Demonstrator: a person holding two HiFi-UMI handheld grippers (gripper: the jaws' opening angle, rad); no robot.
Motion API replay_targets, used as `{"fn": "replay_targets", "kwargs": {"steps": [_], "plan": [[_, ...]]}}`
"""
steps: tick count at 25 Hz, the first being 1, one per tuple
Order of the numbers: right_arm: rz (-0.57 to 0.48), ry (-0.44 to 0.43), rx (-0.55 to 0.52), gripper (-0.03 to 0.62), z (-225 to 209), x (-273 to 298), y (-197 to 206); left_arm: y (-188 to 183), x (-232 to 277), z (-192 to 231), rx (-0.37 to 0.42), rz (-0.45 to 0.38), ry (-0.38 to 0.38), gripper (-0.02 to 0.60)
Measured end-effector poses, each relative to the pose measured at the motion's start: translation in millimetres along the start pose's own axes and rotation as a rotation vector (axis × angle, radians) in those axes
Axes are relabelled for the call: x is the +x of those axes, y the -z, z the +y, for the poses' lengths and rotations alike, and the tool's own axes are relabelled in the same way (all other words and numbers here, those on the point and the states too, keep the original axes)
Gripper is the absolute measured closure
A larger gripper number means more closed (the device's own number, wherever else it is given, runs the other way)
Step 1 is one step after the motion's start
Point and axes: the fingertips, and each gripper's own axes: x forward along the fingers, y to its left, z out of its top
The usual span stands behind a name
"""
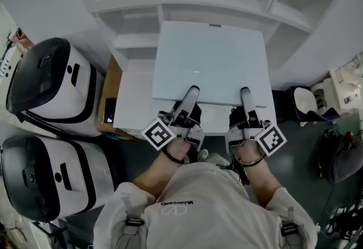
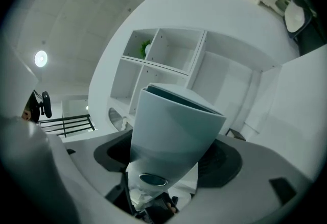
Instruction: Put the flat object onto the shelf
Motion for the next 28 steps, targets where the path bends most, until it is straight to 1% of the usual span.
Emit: {"fn": "replay_targets", "kwargs": {"steps": [3, 5, 8, 18, 21, 28], "plan": [[0.002, -0.014, 0.035, 0.229, -1.9, 20.2, -7.7, -11.8, 20.7, -1.2, 0.031, 0.006, -0.012, 0.244], [0.005, -0.020, 0.045, 0.229, -2.1, 33.8, -14.6, -17.9, 34.4, -1.3, 0.039, 0.007, -0.020, 0.244], [0.009, -0.035, 0.039, 0.229, 1.7, 55.1, -28.9, -25.7, 55.3, -0.6, 0.042, 0.004, -0.029, 0.244], [0.003, -0.065, 0.027, 0.229, 7.6, 114.6, -75.3, -45.6, 124.3, -2.5, 0.048, -0.011, -0.015, 0.244], [0.010, -0.066, 0.028, 0.229, 5.0, 129.6, -81.4, -52.6, 138.3, 0.3, 0.057, -0.015, -0.013, 0.244], [0.023, -0.041, 0.037, 0.229, -3.6, 161.1, -90.9, -68.9, 163.6, 12.7, 0.064, -0.014, -0.044, 0.244]]}}
